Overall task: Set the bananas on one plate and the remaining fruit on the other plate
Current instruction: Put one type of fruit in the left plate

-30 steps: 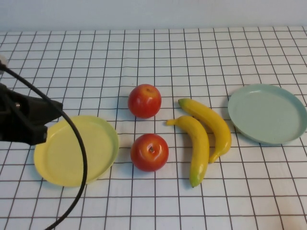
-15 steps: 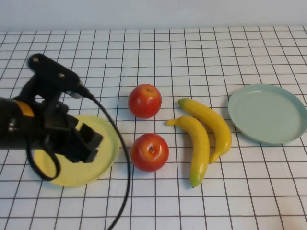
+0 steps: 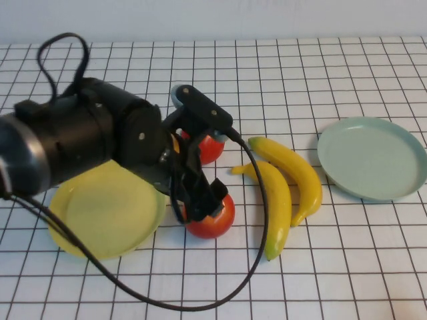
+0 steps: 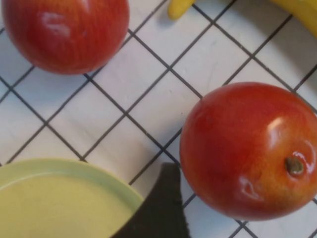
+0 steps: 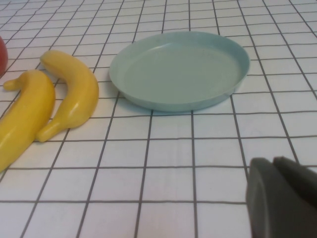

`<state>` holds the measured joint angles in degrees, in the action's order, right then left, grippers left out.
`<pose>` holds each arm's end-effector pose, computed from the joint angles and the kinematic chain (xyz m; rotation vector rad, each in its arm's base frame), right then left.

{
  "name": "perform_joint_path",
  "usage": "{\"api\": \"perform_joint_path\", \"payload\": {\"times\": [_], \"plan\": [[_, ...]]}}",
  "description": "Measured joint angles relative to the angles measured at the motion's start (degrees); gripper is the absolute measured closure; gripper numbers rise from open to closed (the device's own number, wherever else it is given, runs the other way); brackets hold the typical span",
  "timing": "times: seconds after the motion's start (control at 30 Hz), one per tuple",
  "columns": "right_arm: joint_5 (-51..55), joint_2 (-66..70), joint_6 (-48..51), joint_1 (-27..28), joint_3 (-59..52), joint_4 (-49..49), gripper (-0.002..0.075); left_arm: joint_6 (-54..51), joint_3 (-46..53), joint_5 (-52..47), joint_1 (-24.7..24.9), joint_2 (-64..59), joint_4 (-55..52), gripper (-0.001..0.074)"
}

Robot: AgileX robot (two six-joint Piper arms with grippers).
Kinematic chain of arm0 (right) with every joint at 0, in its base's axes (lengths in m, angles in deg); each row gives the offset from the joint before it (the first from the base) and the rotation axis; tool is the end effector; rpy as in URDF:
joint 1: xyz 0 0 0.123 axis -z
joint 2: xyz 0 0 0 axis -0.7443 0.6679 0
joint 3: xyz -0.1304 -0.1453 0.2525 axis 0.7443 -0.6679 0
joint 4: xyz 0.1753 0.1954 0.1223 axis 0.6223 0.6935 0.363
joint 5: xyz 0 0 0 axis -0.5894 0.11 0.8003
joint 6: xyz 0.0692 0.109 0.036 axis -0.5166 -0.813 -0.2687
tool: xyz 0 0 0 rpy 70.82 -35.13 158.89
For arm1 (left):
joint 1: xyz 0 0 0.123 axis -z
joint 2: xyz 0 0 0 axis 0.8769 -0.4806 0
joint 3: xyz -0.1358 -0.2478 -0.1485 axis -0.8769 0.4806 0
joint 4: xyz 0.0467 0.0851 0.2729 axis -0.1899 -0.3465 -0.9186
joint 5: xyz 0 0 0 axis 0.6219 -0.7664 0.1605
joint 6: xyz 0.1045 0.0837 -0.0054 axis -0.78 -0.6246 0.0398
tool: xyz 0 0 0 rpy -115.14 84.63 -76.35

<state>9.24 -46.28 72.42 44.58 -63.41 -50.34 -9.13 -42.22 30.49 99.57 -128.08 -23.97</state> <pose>0.0978 0.0131 0.1601 0.0099 1.8443 0.1694 0.3175 -0.2507 0.2444 1.1434 2.3544 -0.1531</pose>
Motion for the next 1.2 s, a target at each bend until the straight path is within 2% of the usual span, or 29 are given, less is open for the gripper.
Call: {"api": "perform_joint_path", "payload": {"times": [0.27,0.7,0.87,1.2], "plan": [[0.0,0.0,0.0,0.0,0.0,0.0,0.0741,0.08,-2.06,-0.59,1.88,-7.39,-1.37,0.0066],[0.0,0.0,0.0,0.0,0.0,0.0,0.0741,0.08,-2.74,1.44,2.01,-9.83,-1.26,0.0067],[0.0,0.0,0.0,0.0,0.0,0.0,0.0741,0.92,-3.09,1.23,2.01,-9.83,-1.75,0.0146],[0.0,0.0,0.0,0.0,0.0,0.0,0.0741,6.95,-3.09,0.46,1.22,0.95,-9.91,0.0146]]}}
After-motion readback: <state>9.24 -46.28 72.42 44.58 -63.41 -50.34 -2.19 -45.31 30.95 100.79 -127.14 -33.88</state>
